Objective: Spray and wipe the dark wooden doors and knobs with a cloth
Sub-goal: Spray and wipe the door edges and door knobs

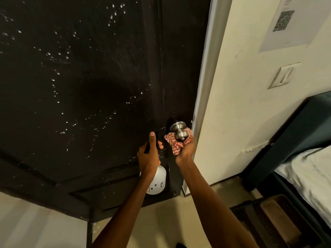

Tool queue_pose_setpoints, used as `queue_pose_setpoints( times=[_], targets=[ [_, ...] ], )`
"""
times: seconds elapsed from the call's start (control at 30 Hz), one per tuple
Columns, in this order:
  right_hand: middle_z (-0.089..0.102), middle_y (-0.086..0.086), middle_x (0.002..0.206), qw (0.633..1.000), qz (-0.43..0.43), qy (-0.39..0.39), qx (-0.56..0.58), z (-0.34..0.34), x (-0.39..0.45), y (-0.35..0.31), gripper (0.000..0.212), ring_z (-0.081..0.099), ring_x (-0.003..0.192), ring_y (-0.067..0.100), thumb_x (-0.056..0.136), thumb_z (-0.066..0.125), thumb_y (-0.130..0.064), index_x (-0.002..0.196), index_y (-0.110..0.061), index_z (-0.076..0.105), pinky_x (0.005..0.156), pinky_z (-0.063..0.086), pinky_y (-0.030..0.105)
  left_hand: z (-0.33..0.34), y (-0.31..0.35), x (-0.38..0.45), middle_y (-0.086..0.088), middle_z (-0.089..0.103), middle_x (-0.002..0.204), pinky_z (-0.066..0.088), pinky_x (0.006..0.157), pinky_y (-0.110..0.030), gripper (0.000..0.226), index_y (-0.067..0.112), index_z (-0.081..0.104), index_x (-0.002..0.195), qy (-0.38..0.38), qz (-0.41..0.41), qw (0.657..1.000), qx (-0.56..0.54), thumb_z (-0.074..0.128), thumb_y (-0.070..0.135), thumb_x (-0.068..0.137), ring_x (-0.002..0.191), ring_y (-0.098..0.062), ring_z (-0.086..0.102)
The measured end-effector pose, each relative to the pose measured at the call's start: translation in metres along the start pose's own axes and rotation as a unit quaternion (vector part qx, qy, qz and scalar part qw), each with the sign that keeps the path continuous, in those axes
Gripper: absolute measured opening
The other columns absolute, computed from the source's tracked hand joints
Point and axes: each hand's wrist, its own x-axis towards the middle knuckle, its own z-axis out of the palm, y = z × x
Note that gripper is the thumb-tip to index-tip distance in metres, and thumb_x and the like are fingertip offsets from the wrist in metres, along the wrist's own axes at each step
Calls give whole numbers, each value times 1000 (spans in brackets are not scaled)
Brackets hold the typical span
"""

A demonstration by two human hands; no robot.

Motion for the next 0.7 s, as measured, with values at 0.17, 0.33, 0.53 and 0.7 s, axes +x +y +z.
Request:
queue_pose_setpoints(
  times=[0.17, 0.33, 0.53, 0.7],
  targets=[
    [65, 27, 127, 990, 67, -31, 119, -5, -3, 25, 58, 68, 113, 40, 109, 26, -39, 133, 1, 60, 102, 52, 52, -9, -9, 2, -6, 72, 79, 41, 43, -22, 66, 11, 73, 90, 6, -3, 1000, 20, 41, 69, 98, 51, -12, 53],
    [63, 26, 132, 995, 47, -3, 83, -11, 5, 24, 58, 63, 121, 40, 108, 27, -43, 139, -3, 57, 109, 47, 51, -10, -8, 0, -6, 71, 79, 39, 42, -22, 67, 8, 73, 92, 9, -3, 1000, 14, 42, 67, 98, 47, -9, 49],
    [64, 10, 137, 992, -98, 37, -71, -14, 3, 11, 46, 63, 123, 28, 103, 46, -48, 141, -24, 57, 107, 49, 45, -7, -6, -3, -11, 75, 89, 39, 42, -20, 66, 7, 73, 91, 6, 9, 1000, 9, 41, 63, 101, 46, -11, 47],
    [42, -5, 153, 884, -266, -62, -380, -37, -12, 6, 57, 44, 138, 7, 101, 54, -31, 154, -31, 34, 103, 44, 17, -7, -6, -5, -7, 75, 89, 40, 44, -21, 65, 7, 73, 92, -5, 9, 1000, 7, 40, 63, 102, 50, -12, 49]
  ],
)
